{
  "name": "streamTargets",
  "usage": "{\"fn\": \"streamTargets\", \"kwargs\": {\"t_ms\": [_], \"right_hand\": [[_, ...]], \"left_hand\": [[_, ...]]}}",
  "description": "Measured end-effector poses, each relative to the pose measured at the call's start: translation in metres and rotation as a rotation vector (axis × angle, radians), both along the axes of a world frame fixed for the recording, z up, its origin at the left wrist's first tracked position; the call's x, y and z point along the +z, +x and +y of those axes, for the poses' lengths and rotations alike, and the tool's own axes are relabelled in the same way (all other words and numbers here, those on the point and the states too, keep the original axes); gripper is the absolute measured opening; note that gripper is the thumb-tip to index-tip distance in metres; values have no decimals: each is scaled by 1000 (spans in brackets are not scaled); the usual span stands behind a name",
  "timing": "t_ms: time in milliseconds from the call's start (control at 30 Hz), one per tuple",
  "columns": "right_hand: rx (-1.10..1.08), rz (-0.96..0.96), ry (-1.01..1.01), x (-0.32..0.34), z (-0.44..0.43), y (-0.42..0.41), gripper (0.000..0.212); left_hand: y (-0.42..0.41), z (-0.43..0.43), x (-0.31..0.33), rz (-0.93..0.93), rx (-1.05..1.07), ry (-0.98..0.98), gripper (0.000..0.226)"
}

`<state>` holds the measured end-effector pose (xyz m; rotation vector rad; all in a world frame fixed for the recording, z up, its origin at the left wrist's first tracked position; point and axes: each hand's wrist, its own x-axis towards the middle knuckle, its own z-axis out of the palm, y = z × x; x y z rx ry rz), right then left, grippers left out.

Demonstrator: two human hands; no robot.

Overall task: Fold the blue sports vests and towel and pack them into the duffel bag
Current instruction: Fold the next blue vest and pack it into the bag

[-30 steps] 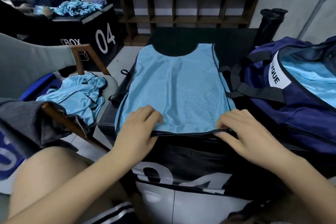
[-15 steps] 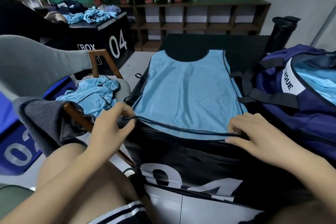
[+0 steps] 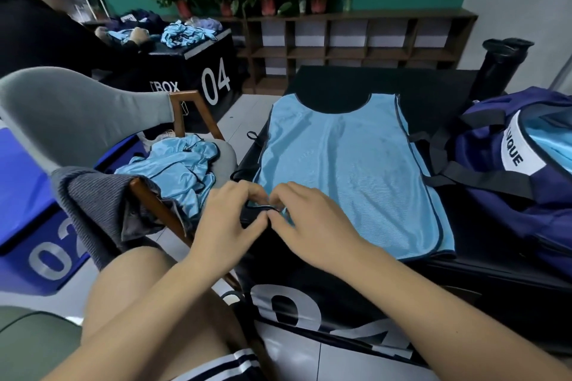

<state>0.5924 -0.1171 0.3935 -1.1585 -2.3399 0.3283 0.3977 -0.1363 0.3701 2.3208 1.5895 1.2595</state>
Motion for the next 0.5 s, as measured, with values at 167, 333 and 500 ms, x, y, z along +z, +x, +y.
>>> {"fn": "streamTargets", "kwargs": {"t_ms": [167, 333, 500], "right_hand": [[-12, 136, -56, -11, 10, 4, 9], [-16, 286, -220, -10, 13, 2, 13], [-36, 386, -271, -7, 14, 0, 15]], "left_hand": [[-5, 2, -6, -98, 123, 79, 45], [1, -1, -11, -136, 109, -30, 33], [3, -4, -5, -129, 79, -33, 26]]}}
